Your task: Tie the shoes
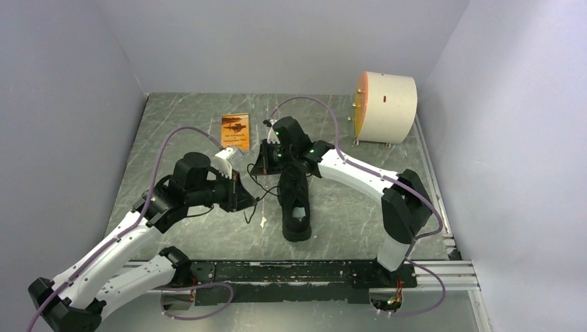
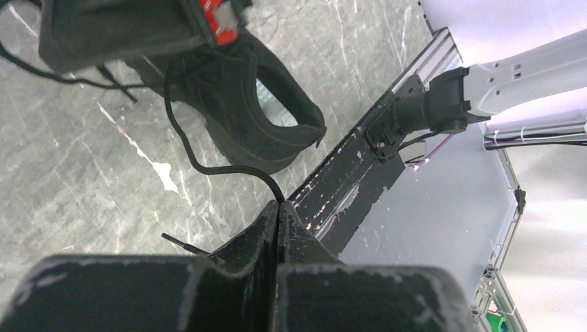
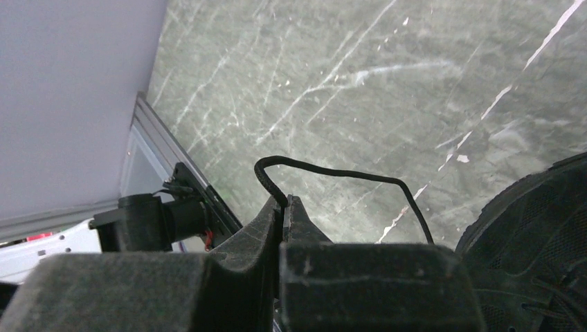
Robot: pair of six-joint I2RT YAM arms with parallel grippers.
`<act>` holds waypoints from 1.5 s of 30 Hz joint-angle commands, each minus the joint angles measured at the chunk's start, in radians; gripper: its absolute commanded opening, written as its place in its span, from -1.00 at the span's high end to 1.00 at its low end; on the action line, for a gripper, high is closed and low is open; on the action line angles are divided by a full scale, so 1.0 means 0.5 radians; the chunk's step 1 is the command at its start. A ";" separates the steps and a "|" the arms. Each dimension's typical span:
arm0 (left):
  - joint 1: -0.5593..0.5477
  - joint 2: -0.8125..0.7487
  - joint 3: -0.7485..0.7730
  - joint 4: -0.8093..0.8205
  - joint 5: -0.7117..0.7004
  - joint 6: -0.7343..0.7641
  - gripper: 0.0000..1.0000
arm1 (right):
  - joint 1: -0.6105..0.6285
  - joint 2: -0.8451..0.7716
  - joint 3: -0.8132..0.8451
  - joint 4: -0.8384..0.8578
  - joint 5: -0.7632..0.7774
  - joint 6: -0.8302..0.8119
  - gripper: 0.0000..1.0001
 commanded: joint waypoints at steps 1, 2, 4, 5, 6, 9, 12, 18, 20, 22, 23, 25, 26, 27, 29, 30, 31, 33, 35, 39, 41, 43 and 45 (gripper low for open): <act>-0.008 0.038 0.195 -0.052 0.062 0.075 0.91 | 0.015 0.066 0.137 -0.076 -0.051 -0.054 1.00; -0.009 0.049 0.230 -0.058 0.058 0.078 0.91 | 0.015 0.108 0.179 -0.108 -0.095 -0.077 0.97; -0.008 0.065 0.287 -0.064 0.046 0.081 0.90 | 0.019 0.230 0.317 -0.304 -0.182 -0.146 0.85; -0.009 0.070 0.308 -0.059 0.047 0.081 0.91 | 0.022 0.273 0.385 -0.380 -0.203 -0.182 0.65; -0.008 0.075 0.320 -0.054 0.048 0.083 0.91 | 0.025 0.300 0.416 -0.434 -0.207 -0.220 0.51; -0.008 0.091 0.341 -0.066 0.033 0.091 0.90 | -0.011 0.252 0.443 -0.531 -0.150 -0.304 0.08; -0.009 0.075 0.335 -0.100 0.033 0.091 0.91 | -0.133 0.188 0.473 -0.710 -0.089 -0.423 -0.08; -0.007 -0.062 0.271 -0.274 0.013 0.081 0.91 | -0.227 0.228 0.474 -1.066 0.082 -0.916 0.12; -0.008 -0.103 0.227 -0.320 0.026 0.064 0.91 | -0.184 0.292 0.512 -1.156 0.173 -1.022 0.17; -0.008 -0.125 0.172 -0.342 0.060 0.038 0.91 | -0.142 0.338 0.545 -1.227 0.278 -1.070 0.22; -0.008 -0.133 0.146 -0.338 0.083 0.024 0.91 | -0.120 0.347 0.550 -1.264 0.340 -1.081 0.23; -0.008 -0.166 0.108 -0.321 0.098 -0.010 0.91 | -0.083 0.328 0.506 -1.275 0.429 -1.119 0.24; -0.008 -0.173 0.095 -0.307 0.097 -0.025 0.91 | -0.061 0.314 0.473 -1.272 0.463 -1.140 0.24; -0.009 -0.180 0.086 -0.298 0.100 -0.036 0.91 | -0.040 0.302 0.442 -1.272 0.489 -1.163 0.23; -0.008 -0.179 0.089 -0.308 0.109 -0.038 0.90 | 0.002 0.296 0.400 -1.286 0.553 -1.212 0.24; -0.007 -0.170 0.100 -0.327 0.117 -0.029 0.91 | 0.040 0.298 0.381 -1.291 0.606 -1.228 0.25; -0.008 -0.164 0.109 -0.347 0.125 -0.017 0.90 | 0.065 0.305 0.378 -1.298 0.645 -1.229 0.26; -0.008 -0.160 0.122 -0.382 0.125 0.003 0.91 | 0.108 0.317 0.375 -1.303 0.722 -1.287 0.29; -0.008 -0.162 0.134 -0.408 0.117 0.021 0.91 | 0.137 0.323 0.377 -1.297 0.758 -1.293 0.30; -0.008 -0.138 0.167 -0.447 0.098 0.063 0.90 | 0.200 0.358 0.384 -1.312 0.926 -1.288 0.29; -0.008 -0.114 0.182 -0.451 0.101 0.081 0.91 | 0.227 0.375 0.384 -1.329 1.000 -1.290 0.28; -0.008 -0.095 0.204 -0.451 0.098 0.089 0.91 | 0.236 0.365 0.390 -1.335 0.968 -1.279 0.29; -0.008 -0.090 0.213 -0.452 0.086 0.094 0.90 | 0.238 0.334 0.387 -1.333 0.929 -1.275 0.27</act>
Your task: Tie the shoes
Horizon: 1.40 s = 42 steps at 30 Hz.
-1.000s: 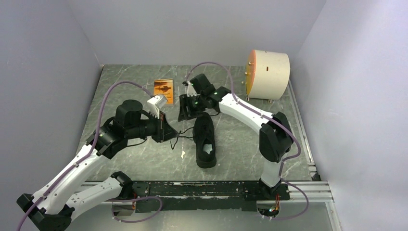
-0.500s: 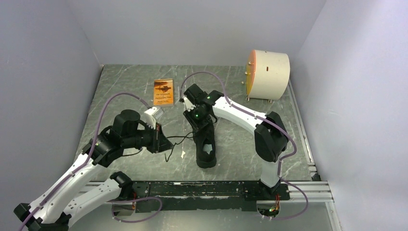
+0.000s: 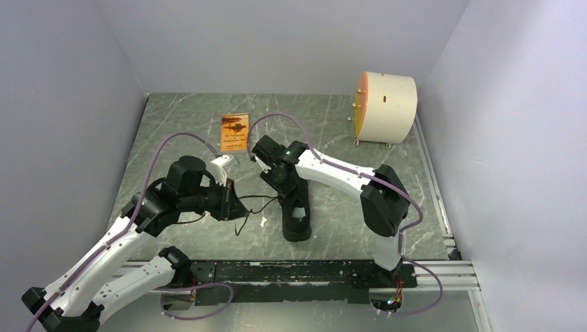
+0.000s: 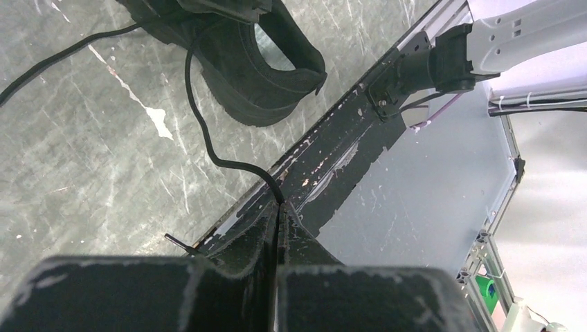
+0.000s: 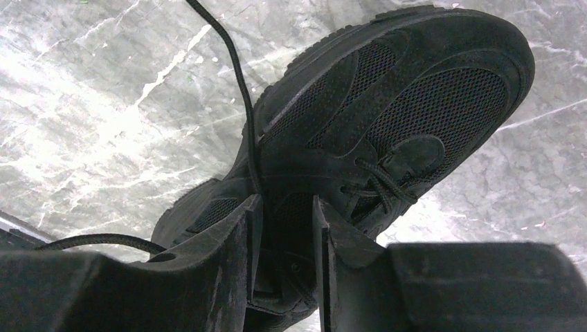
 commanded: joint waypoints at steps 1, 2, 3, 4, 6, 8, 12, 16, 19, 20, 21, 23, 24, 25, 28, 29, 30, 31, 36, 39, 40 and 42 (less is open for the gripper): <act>-0.008 0.002 0.087 -0.018 0.022 0.040 0.91 | 0.015 -0.017 0.001 -0.062 0.048 -0.019 0.25; -0.008 -0.001 0.080 -0.009 0.021 0.034 0.91 | 0.015 -0.022 0.001 -0.075 0.038 -0.024 0.24; -0.008 -0.005 0.071 0.000 0.023 0.027 0.91 | 0.014 -0.029 -0.005 -0.076 0.030 -0.031 0.22; -0.007 -0.007 0.059 0.012 0.026 0.019 0.91 | 0.013 -0.038 -0.010 -0.075 0.037 -0.029 0.20; -0.008 -0.014 0.035 0.036 0.030 0.000 0.90 | 0.015 -0.059 -0.024 -0.064 0.032 -0.021 0.15; -0.008 -0.016 0.022 0.050 0.030 -0.016 0.90 | 0.013 -0.071 -0.036 -0.063 0.007 -0.016 0.14; -0.008 -0.021 0.028 0.049 0.000 -0.027 0.91 | 0.013 -0.086 -0.109 -0.033 0.087 -0.008 0.28; -0.008 -0.038 0.043 0.021 -0.067 -0.049 0.90 | 0.015 -0.152 -0.165 0.063 0.136 0.003 0.54; -0.008 -0.039 0.052 0.015 -0.120 -0.088 0.90 | 0.009 -0.239 -0.189 0.169 0.131 0.048 0.81; -0.008 -0.027 0.057 0.018 -0.130 -0.102 0.91 | 0.007 -0.275 -0.197 0.194 0.138 0.079 0.93; -0.008 -0.010 0.065 0.025 -0.137 -0.115 0.91 | 0.003 -0.314 -0.210 0.225 0.152 0.104 1.00; -0.008 0.029 0.089 0.051 -0.182 -0.153 0.91 | -0.011 -0.407 -0.285 0.306 0.142 0.141 1.00; -0.008 0.052 0.104 0.081 -0.212 -0.177 0.91 | -0.018 -0.460 -0.333 0.368 0.119 0.157 1.00; -0.007 0.085 0.122 0.113 -0.243 -0.196 0.91 | -0.028 -0.535 -0.386 0.424 0.095 0.179 1.00; -0.001 0.251 0.189 0.240 -0.321 -0.208 0.91 | -0.057 -0.698 -0.584 0.644 -0.037 0.197 1.00; 0.005 0.324 0.215 0.323 -0.346 -0.208 0.91 | -0.061 -0.737 -0.640 0.710 -0.053 0.204 1.00; 0.023 0.406 0.251 0.368 -0.353 -0.207 0.90 | -0.069 -0.766 -0.681 0.759 -0.080 0.209 1.00; 0.048 0.501 0.298 0.413 -0.336 -0.202 0.90 | -0.078 -0.789 -0.712 0.805 -0.114 0.213 1.00; 0.320 0.982 0.457 0.720 0.042 -0.175 0.91 | -0.096 -0.912 -0.855 0.980 -0.231 0.219 1.00; 0.396 1.331 0.567 0.872 0.413 -0.165 0.91 | -0.099 -0.969 -0.904 1.048 -0.285 0.230 1.00; 0.397 1.490 0.655 0.855 0.488 -0.131 0.91 | -0.103 -0.987 -0.925 1.068 -0.281 0.233 1.00; 0.376 1.689 0.745 0.826 0.626 -0.096 0.91 | -0.104 -1.034 -0.954 1.104 -0.276 0.235 1.00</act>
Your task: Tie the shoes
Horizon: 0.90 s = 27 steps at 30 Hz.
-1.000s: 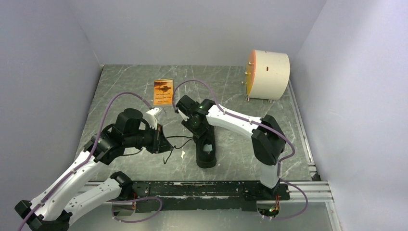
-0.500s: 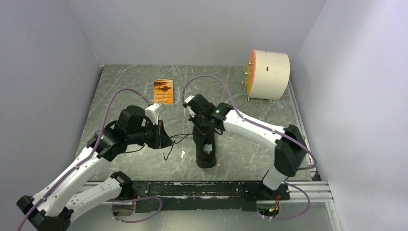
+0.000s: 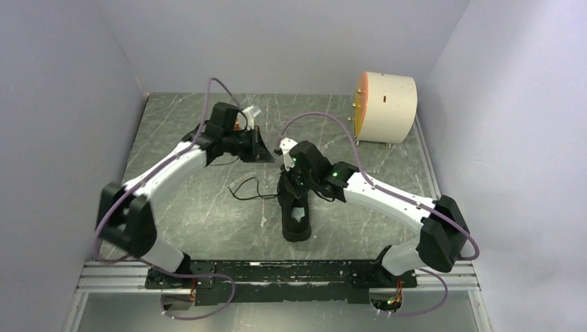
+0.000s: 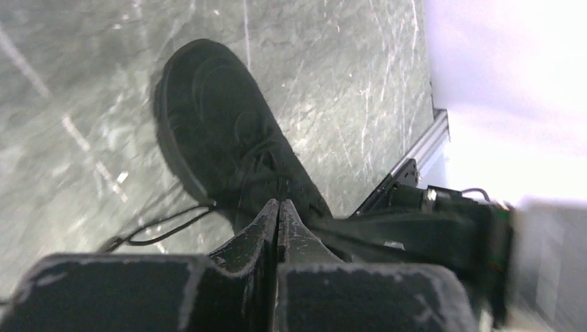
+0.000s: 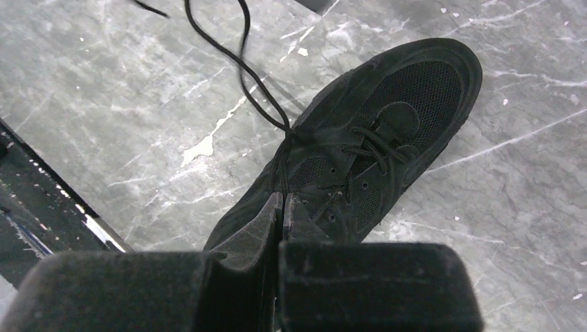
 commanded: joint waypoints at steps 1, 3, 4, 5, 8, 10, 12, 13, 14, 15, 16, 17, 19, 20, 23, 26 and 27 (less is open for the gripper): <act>-0.032 0.373 0.192 0.154 0.525 0.079 0.91 | -0.020 -0.139 -0.054 0.225 -0.070 0.024 1.00; -0.076 0.459 0.200 0.216 0.620 0.090 0.90 | -0.023 -0.156 -0.064 0.250 -0.075 0.027 1.00; -0.102 0.494 0.205 0.250 0.678 0.104 0.91 | -0.025 -0.154 -0.064 0.252 -0.064 0.035 1.00; -0.122 0.516 0.228 0.193 0.661 0.142 0.91 | -0.028 -0.150 -0.064 0.251 -0.045 0.038 1.00; -0.110 0.422 0.256 -0.092 0.285 0.274 0.90 | -0.053 -0.131 -0.058 0.237 -0.048 0.048 1.00; -0.025 0.250 0.117 -0.131 0.142 0.223 0.90 | -0.060 -0.129 -0.055 0.232 -0.052 0.046 1.00; 0.046 0.081 -0.052 -0.195 0.064 0.176 0.64 | -0.065 -0.136 -0.049 0.224 -0.040 0.052 1.00; 0.053 0.002 -0.152 -0.246 0.004 0.185 0.44 | -0.069 -0.140 -0.048 0.221 -0.032 0.052 1.00; 0.054 -0.075 -0.219 -0.292 -0.074 0.205 0.26 | -0.073 -0.143 -0.048 0.217 -0.030 0.053 1.00; 0.055 -0.136 -0.299 -0.328 -0.150 0.206 0.16 | -0.076 -0.141 -0.045 0.212 -0.030 0.053 1.00; 0.058 -0.179 -0.371 -0.344 -0.212 0.182 0.09 | -0.079 -0.140 -0.043 0.208 -0.034 0.053 1.00; 0.063 -0.192 -0.410 -0.389 -0.259 0.151 0.02 | -0.080 -0.139 -0.041 0.207 -0.044 0.055 1.00; 0.058 -0.176 -0.457 -0.429 -0.260 0.068 -0.11 | -0.086 -0.133 -0.037 0.207 -0.062 0.051 1.00; 0.049 -0.198 -0.489 -0.367 -0.250 -0.014 -0.20 | -0.086 -0.130 -0.037 0.209 -0.064 0.050 1.00; 0.042 -0.333 -0.662 -0.142 -0.316 -0.386 -0.36 | -0.084 -0.111 -0.035 0.227 -0.056 0.036 1.00; 0.042 -0.356 -0.881 0.144 -0.266 -0.712 -0.22 | -0.084 -0.088 -0.013 0.234 -0.084 0.024 1.00; 0.046 -0.344 -0.933 0.234 -0.254 -0.779 -0.15 | -0.084 -0.084 0.002 0.230 -0.095 0.021 1.00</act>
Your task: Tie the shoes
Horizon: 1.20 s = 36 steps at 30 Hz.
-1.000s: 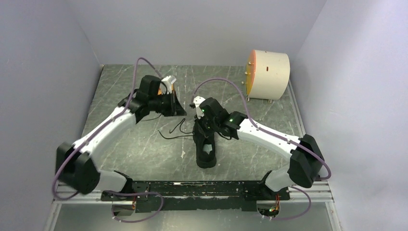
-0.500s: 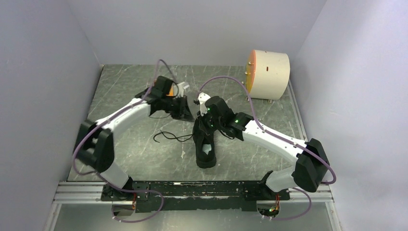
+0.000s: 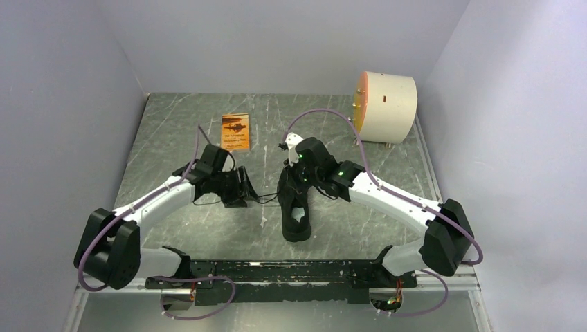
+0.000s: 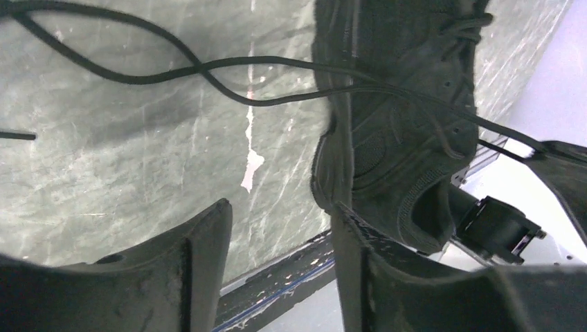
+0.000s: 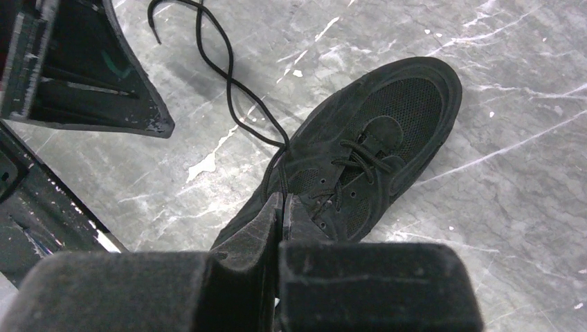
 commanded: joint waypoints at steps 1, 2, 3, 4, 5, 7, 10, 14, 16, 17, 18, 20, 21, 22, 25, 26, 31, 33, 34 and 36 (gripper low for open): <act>-0.004 -0.018 -0.196 0.432 -0.048 -0.491 -0.10 | -0.011 0.013 0.068 0.104 -0.046 -0.012 1.00; 0.003 0.017 -0.196 0.449 -0.082 -0.505 -0.08 | -0.009 0.011 0.073 0.106 -0.052 -0.013 1.00; 0.008 0.072 -0.172 0.438 -0.108 -0.502 -0.07 | -0.009 0.004 0.074 0.109 -0.056 -0.015 1.00; 0.007 0.132 -0.126 0.415 -0.138 -0.490 -0.07 | -0.009 -0.003 0.070 0.115 -0.063 -0.013 1.00; -0.008 0.195 -0.084 0.399 -0.172 -0.491 -0.08 | -0.008 -0.009 0.065 0.117 -0.071 -0.019 1.00; -0.032 0.286 -0.023 0.406 -0.209 -0.531 -0.08 | -0.010 -0.009 0.051 0.120 -0.081 -0.027 1.00; -0.105 0.376 0.031 0.359 -0.322 -0.615 -0.05 | -0.009 -0.001 0.045 0.100 -0.052 -0.054 1.00; -0.165 0.442 -0.008 0.430 -0.390 -0.745 0.04 | -0.009 -0.016 0.023 0.111 -0.031 -0.073 1.00; -0.169 0.497 0.004 0.460 -0.415 -0.733 0.06 | -0.009 -0.031 0.004 0.128 -0.040 -0.071 1.00; -0.169 0.534 0.026 0.451 -0.428 -0.717 0.06 | -0.011 -0.035 -0.002 0.129 -0.046 -0.071 1.00; -0.169 0.577 0.048 0.438 -0.433 -0.700 0.05 | -0.011 -0.036 -0.005 0.130 -0.050 -0.071 1.00; -0.174 0.644 0.095 0.402 -0.458 -0.684 0.04 | -0.013 -0.036 -0.002 0.118 -0.048 -0.079 1.00; -0.184 0.662 0.113 0.395 -0.494 -0.684 0.03 | -0.012 -0.036 0.000 0.116 -0.045 -0.083 1.00; -0.189 0.673 0.120 0.390 -0.526 -0.689 0.02 | -0.013 -0.038 -0.001 0.118 -0.045 -0.085 1.00; -0.227 0.727 0.150 0.349 -0.599 -0.714 -0.04 | -0.013 -0.053 -0.005 0.125 -0.043 -0.083 1.00; -0.243 0.770 0.171 0.289 -0.634 -0.716 -0.04 | -0.013 -0.058 -0.005 0.125 -0.043 -0.080 1.00; -0.359 0.878 0.319 -0.026 -0.799 -0.739 0.17 | -0.012 -0.082 -0.022 0.119 -0.036 -0.071 1.00; -0.409 0.894 0.361 -0.145 -0.927 -0.767 0.23 | -0.014 -0.093 -0.029 0.123 -0.032 -0.068 1.00; -0.425 0.903 0.365 -0.176 -0.953 -0.779 0.30 | -0.012 -0.098 -0.034 0.127 -0.030 -0.065 1.00; -0.435 0.932 0.352 -0.203 -0.967 -0.810 0.38 | -0.014 -0.103 -0.044 0.136 -0.026 -0.059 1.00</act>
